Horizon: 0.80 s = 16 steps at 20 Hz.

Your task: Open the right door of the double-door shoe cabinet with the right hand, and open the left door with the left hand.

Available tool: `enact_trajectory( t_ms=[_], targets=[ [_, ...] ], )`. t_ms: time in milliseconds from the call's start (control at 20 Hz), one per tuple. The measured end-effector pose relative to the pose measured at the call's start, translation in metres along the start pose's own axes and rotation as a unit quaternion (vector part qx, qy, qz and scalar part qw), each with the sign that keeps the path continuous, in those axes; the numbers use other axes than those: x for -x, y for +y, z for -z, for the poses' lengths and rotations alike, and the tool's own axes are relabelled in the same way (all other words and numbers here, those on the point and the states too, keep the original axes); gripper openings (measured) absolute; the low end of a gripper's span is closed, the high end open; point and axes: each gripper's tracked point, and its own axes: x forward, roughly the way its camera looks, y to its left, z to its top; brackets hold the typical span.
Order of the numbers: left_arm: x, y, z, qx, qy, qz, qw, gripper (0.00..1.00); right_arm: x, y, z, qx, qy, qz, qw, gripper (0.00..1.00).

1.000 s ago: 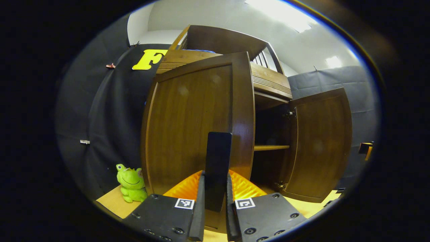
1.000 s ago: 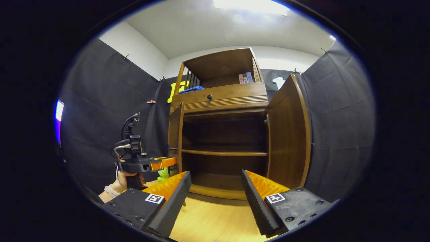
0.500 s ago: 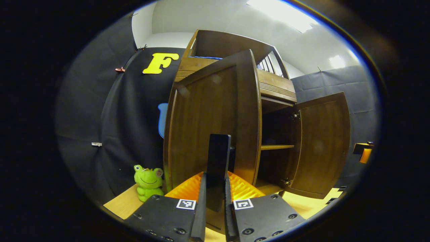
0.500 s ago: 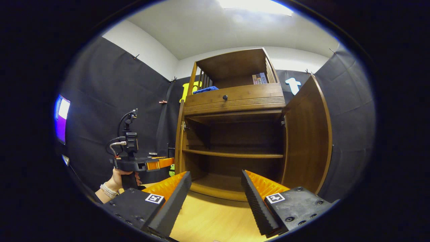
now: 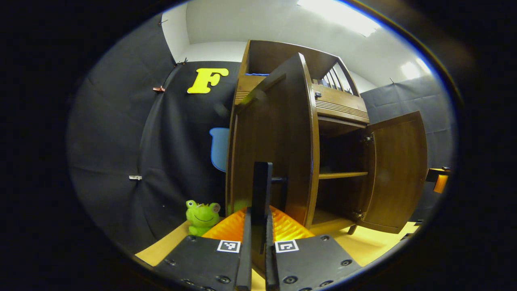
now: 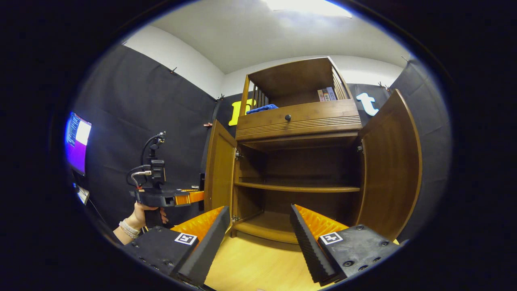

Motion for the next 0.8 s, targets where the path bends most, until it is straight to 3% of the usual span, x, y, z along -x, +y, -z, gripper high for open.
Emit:
enact_trajectory(
  t_ms=[300, 350, 650, 800],
  targets=[
    [0.011, 0.04, -0.005, 0.002, 0.004, -0.052, 0.999, 0.07, -0.012, 0.019, 0.003, -0.009, 0.001, -0.019, 1.0, 0.94],
    [0.013, 0.044, -0.005, 0.005, 0.005, -0.055, 0.998, 0.09, -0.014, 0.022, 0.003, -0.01, 0.001, -0.022, 1.0, 0.94],
    [0.038, 0.052, -0.019, -0.011, -0.002, -0.06, 0.998, 0.04, -0.024, 0.024, 0.002, -0.009, -0.002, -0.019, 1.0, 0.94],
    [0.063, 0.037, -0.048, 0.0, -0.025, -0.035, 0.999, 0.05, -0.028, 0.016, 0.002, -0.004, -0.004, -0.004, 1.0, 0.94]
  ],
)
